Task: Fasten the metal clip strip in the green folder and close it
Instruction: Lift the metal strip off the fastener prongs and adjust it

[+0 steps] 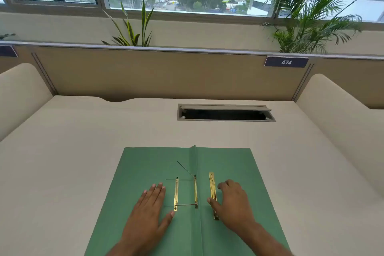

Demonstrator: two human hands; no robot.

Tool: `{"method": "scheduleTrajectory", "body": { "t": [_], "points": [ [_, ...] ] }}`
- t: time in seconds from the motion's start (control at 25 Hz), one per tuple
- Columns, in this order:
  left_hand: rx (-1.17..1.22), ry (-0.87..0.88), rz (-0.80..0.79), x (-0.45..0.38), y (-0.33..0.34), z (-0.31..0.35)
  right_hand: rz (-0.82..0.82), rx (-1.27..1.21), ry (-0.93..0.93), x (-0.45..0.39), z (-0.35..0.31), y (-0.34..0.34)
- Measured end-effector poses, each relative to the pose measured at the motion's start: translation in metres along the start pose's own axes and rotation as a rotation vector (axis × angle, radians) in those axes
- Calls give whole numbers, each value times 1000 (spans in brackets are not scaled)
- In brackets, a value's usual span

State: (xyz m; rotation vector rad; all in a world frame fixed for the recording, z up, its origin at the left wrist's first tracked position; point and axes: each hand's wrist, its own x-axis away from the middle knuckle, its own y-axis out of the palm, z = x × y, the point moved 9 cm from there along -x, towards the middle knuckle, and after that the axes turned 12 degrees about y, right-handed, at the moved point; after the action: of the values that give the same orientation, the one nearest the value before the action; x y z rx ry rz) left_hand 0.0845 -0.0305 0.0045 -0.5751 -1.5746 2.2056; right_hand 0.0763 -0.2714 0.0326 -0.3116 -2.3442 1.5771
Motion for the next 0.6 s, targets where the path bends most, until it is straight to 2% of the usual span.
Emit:
{"method": "scheduleTrajectory", "body": {
  "t": [0.28, 0.6],
  "points": [
    [28, -7, -22, 10, 14, -1, -155, 58, 213, 10, 12, 28],
    [89, -34, 23, 5, 22, 4, -248, -70, 281, 11, 12, 38]
  ]
}}
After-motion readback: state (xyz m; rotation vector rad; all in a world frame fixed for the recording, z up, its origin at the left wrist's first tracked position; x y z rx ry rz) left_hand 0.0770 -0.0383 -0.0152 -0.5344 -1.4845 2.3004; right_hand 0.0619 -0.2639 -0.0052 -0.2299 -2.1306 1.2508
